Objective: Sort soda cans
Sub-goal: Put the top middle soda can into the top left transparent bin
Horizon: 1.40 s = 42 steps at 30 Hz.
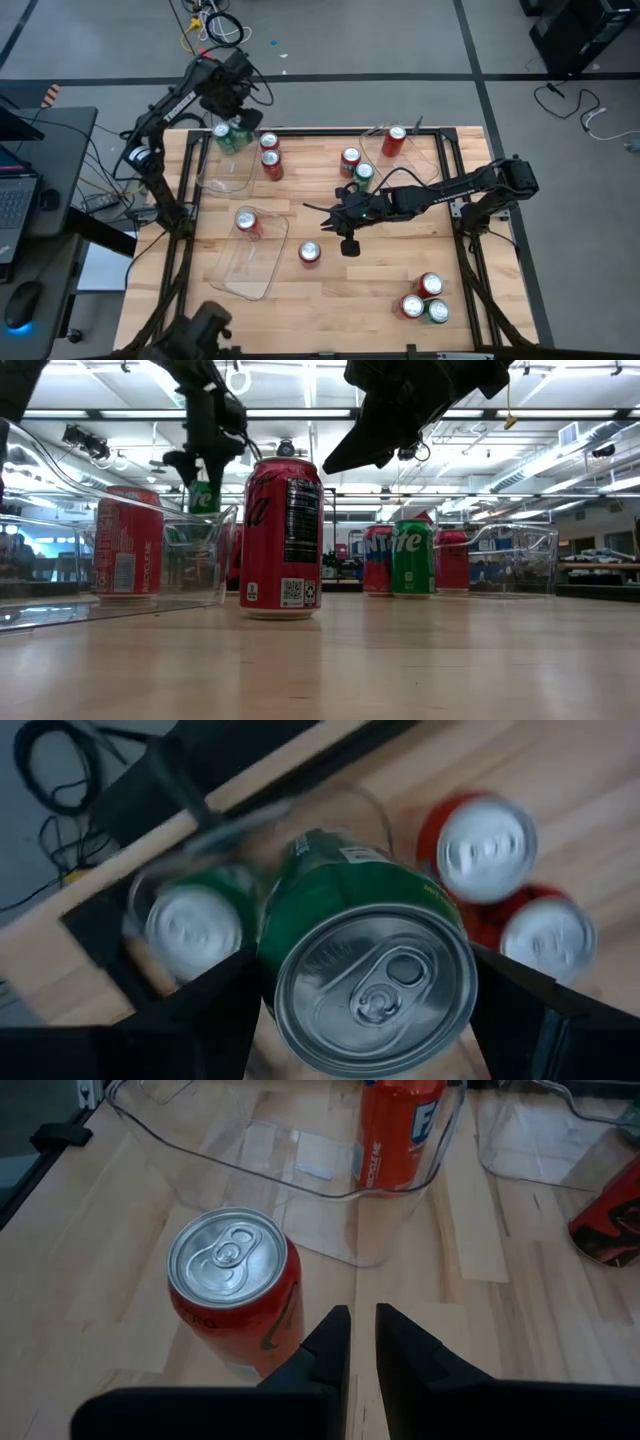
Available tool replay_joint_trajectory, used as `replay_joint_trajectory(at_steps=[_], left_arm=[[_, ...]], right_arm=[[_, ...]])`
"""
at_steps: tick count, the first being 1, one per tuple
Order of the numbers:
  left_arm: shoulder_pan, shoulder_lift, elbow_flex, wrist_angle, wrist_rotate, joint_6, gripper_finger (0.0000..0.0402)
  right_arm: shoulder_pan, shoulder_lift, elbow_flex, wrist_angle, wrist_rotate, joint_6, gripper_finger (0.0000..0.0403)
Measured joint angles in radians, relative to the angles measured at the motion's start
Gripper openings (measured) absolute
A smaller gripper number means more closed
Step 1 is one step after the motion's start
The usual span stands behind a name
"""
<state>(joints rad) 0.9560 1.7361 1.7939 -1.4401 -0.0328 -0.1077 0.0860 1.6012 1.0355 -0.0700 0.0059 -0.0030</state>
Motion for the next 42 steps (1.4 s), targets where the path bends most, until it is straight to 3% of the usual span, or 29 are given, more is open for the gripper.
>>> replay_joint_trajectory(at_steps=[13,25,42], left_arm=[[0.03,0.137,-0.001,0.066,-0.024,0.076,0.029],[0.033,0.152,-0.001,0.115,-0.063,0.123,0.029],[0.032,0.152,-0.155,0.245,-0.082,0.266,0.029]], right_arm=[[0.0,0.0,0.0,-0.006,0.0,-0.008,0.0039],[0.0,0.0,0.0,-0.006,0.0,-0.018,0.0039],[0.0,0.0,0.0,-0.007,-0.001,-0.018,0.0039]])
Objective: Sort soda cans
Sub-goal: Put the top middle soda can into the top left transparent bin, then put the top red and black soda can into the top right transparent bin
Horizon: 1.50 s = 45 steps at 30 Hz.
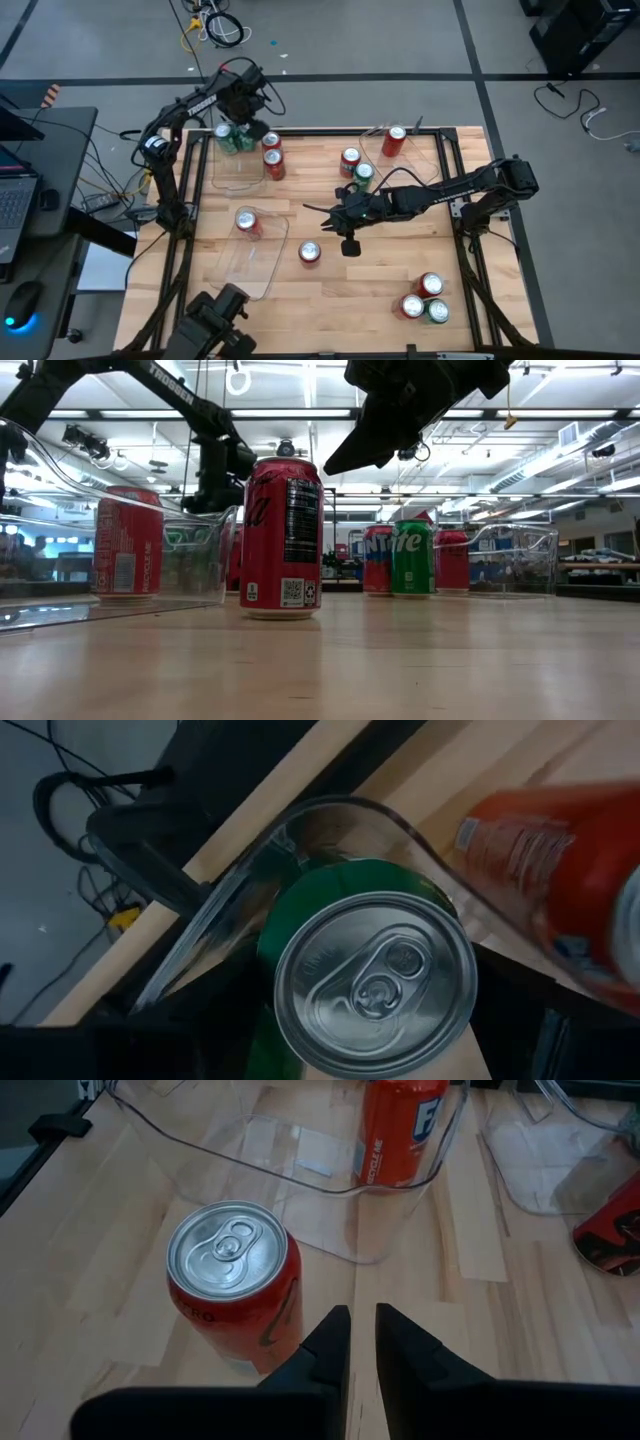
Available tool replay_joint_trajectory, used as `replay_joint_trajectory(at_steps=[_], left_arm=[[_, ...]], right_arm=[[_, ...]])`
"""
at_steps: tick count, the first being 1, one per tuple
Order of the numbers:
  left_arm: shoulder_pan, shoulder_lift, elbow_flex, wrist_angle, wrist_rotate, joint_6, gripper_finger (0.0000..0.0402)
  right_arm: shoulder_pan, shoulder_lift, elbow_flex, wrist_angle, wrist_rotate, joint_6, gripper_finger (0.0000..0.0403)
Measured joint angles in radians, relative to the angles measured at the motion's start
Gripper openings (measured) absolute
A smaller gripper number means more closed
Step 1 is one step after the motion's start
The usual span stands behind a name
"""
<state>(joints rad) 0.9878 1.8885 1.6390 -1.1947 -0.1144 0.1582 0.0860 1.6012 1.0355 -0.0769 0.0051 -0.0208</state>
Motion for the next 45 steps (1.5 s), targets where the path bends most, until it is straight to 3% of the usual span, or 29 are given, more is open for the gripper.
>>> replay_joint_trajectory(at_steps=[5,8,11,15,30,41,45], left_arm=[[0.0,-0.001,-0.012,0.005,-0.022,0.046,0.0295],[0.0,-0.002,-0.013,0.029,-0.036,0.075,0.0339],[0.002,-0.002,-0.012,0.043,-0.118,0.087,0.0378],[-0.009,-0.002,-0.012,0.036,-0.22,0.1,0.0393],[-0.017,-0.003,-0.011,0.023,-0.223,0.096,0.037],[-0.049,-0.006,0.126,-0.038,-0.227,0.092,0.0337],[-0.058,-0.026,0.149,-0.019,-0.144,0.09,0.0325]], right_arm=[[0.0,0.0,0.0,0.0,0.0,0.0,0.0039],[0.0,0.0,0.0,0.001,0.0,0.0,0.0039],[0.0,0.0,0.0,0.001,0.0,0.0,0.0039],[0.0,0.0,0.0,0.001,0.0,-0.001,0.0039],[0.0,0.0,0.0,0.012,0.0,-0.001,0.0039],[-0.004,0.0,0.01,0.039,0.0,-0.027,0.0039],[-0.005,-0.003,0.01,0.036,0.0,-0.034,0.0039]])
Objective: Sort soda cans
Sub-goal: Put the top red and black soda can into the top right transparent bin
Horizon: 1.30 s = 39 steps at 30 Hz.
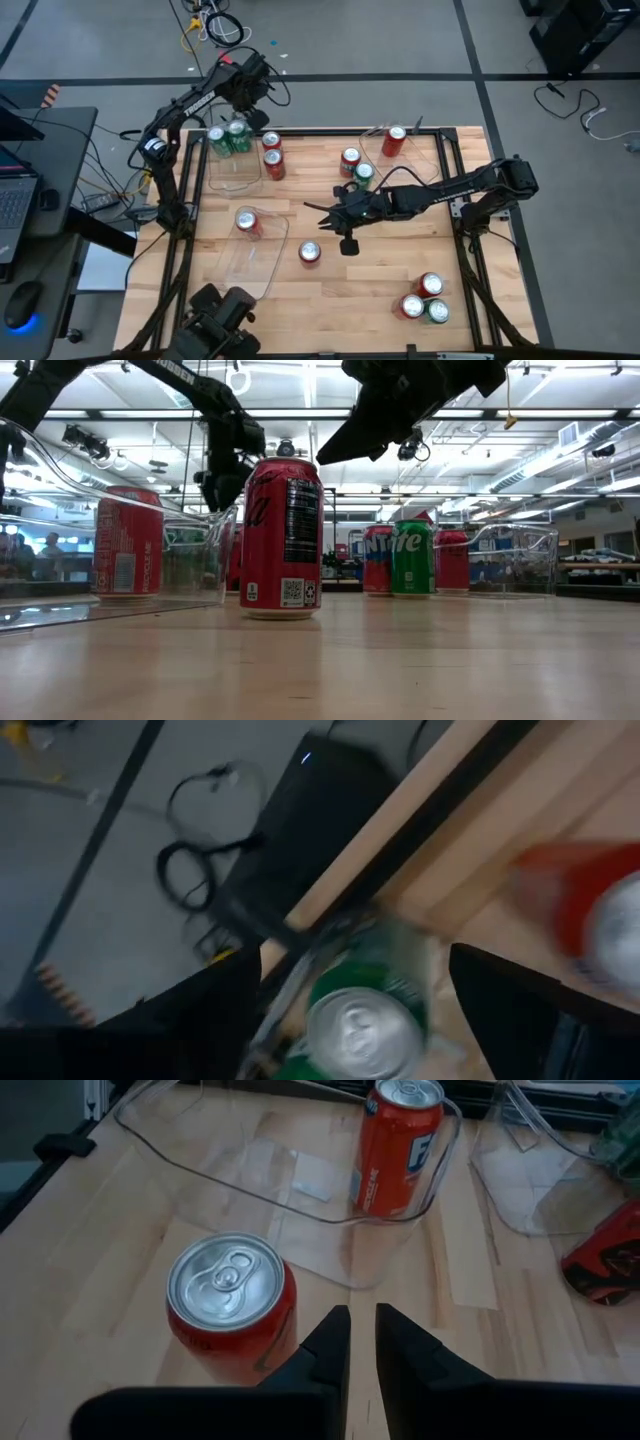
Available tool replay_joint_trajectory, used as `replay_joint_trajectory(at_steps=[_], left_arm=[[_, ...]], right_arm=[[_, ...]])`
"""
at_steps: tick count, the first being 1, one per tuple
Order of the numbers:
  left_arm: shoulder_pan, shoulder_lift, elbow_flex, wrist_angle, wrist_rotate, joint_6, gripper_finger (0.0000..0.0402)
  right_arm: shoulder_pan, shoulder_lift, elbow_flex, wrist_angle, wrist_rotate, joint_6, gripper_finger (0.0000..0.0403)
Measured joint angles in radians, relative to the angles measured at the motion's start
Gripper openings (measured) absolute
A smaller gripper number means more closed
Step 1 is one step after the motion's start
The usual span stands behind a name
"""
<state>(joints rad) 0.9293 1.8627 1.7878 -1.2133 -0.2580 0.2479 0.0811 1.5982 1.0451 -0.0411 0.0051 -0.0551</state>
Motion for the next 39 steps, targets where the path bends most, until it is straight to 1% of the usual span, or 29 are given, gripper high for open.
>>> replay_joint_trajectory(at_steps=[5,9,11,14,16,22,28,35,39], left_arm=[[-0.014,-0.053,0.001,0.075,0.137,-0.002,0.0298],[-0.031,-0.103,-0.013,0.161,0.204,-0.004,0.0269],[-0.043,-0.131,-0.035,0.206,0.242,-0.001,0.0254],[-0.067,-0.178,-0.089,0.295,0.33,0.008,0.0233],[-0.083,-0.209,-0.13,0.352,0.363,0.011,0.0222],[-0.139,-0.333,-0.318,0.546,0.384,0.034,0.0204],[-0.201,-0.501,-0.574,0.766,0.45,0.031,0.0203],[-0.295,-0.691,-0.813,0.922,0.49,-0.007,0.0203],[-0.349,-0.797,-0.928,1.009,0.499,-0.036,0.0203]], right_arm=[[0.0,-0.031,0.001,-0.004,0.001,-0.025,0.0037],[-0.005,-0.04,0.001,-0.022,0.03,-0.034,0.0027],[-0.01,-0.041,0.001,-0.027,0.05,-0.035,0.0018],[-0.019,-0.041,-0.005,-0.026,0.055,-0.035,0.0004],[-0.025,-0.041,-0.008,-0.021,0.055,-0.035,0.0002],[-0.032,-0.041,-0.009,-0.007,0.055,-0.035,0.0004],[-0.043,-0.027,-0.01,0.031,0.054,-0.037,0.0003],[-0.061,0.031,-0.01,0.148,0.055,0.003,0.0021],[-0.073,0.083,-0.009,0.3,0.076,0.009,0.004]])
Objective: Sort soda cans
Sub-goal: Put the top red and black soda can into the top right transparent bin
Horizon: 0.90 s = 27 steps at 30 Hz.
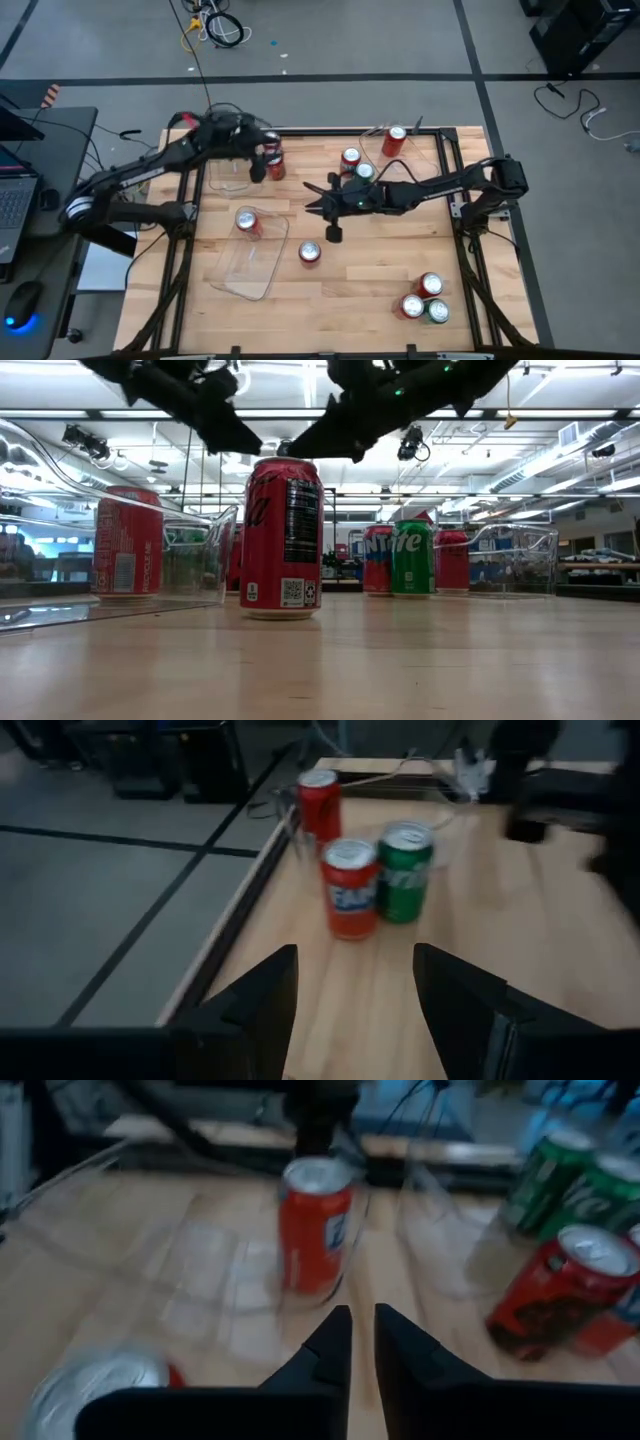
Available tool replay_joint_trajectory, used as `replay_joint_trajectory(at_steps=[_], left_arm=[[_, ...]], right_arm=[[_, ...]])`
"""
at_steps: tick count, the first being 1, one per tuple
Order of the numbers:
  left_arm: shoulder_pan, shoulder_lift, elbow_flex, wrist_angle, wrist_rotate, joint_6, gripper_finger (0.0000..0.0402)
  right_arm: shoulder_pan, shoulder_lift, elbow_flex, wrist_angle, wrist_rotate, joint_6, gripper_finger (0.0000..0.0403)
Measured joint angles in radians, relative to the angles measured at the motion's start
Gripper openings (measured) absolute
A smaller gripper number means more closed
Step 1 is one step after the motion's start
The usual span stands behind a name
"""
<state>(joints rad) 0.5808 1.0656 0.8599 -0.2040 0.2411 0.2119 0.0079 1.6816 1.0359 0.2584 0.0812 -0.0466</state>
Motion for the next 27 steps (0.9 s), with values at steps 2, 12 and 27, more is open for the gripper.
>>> replay_joint_trajectory(at_steps=[2,12,27], left_arm=[[-0.022,-0.048,-0.053,0.059,0.001,-0.013,0.0203],[-0.08,-0.262,-0.264,0.221,0.005,-0.091,0.0203],[-0.093,-0.331,-0.277,0.202,0.035,-0.084,0.0203]], right_arm=[[-0.009,0.031,0.0,0.079,0.032,0.016,0.0051],[-0.049,0.216,0.174,0.153,0.157,0.07,0.014],[-0.157,0.485,0.562,-0.079,0.24,0.182,0.031]])
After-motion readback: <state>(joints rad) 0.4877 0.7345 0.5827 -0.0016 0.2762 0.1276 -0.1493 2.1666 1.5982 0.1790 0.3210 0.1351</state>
